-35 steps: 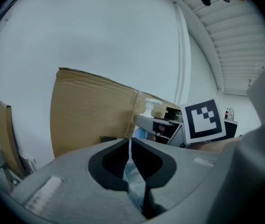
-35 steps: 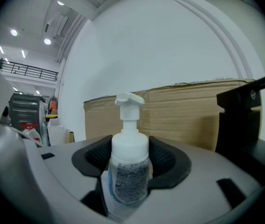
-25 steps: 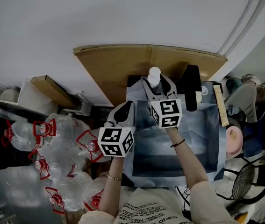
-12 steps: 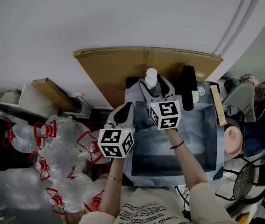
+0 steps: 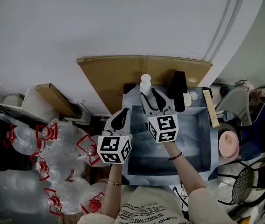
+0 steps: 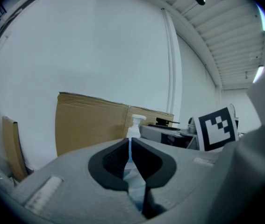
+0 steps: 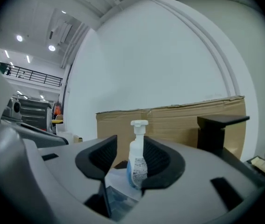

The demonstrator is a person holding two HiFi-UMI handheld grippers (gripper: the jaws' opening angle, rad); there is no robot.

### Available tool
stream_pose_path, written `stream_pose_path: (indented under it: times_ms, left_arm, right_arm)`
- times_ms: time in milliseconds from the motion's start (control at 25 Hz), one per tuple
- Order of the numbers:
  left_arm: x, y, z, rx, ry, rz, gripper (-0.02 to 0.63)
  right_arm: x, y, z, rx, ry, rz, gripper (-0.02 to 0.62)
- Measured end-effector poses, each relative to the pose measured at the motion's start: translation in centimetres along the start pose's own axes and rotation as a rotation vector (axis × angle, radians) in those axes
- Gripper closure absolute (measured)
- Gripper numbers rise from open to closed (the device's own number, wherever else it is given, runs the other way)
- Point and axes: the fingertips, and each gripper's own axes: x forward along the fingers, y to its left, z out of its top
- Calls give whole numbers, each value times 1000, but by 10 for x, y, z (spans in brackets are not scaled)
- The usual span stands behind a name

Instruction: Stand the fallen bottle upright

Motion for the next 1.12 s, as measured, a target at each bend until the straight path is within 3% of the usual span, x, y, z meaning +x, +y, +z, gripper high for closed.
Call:
stream_pose_path:
  times_ms: [160,440,720,1120]
  left_arm:
    - [-15,-13,12,26,-44,-6,574]
    - [-40,-35,24,48,-81,-14,574]
    - [-66,-63,36,91,-119,-41,574]
    - [-90,-87,45,149,-147,-77,574]
  right_arm:
    - [-23,3,7,-15,8,13,490]
    - [-67,5,12,-10,20,42,577]
    - [-110,6,24,15,8,92,591]
    - [-169,-10,36,62,-7,101,591]
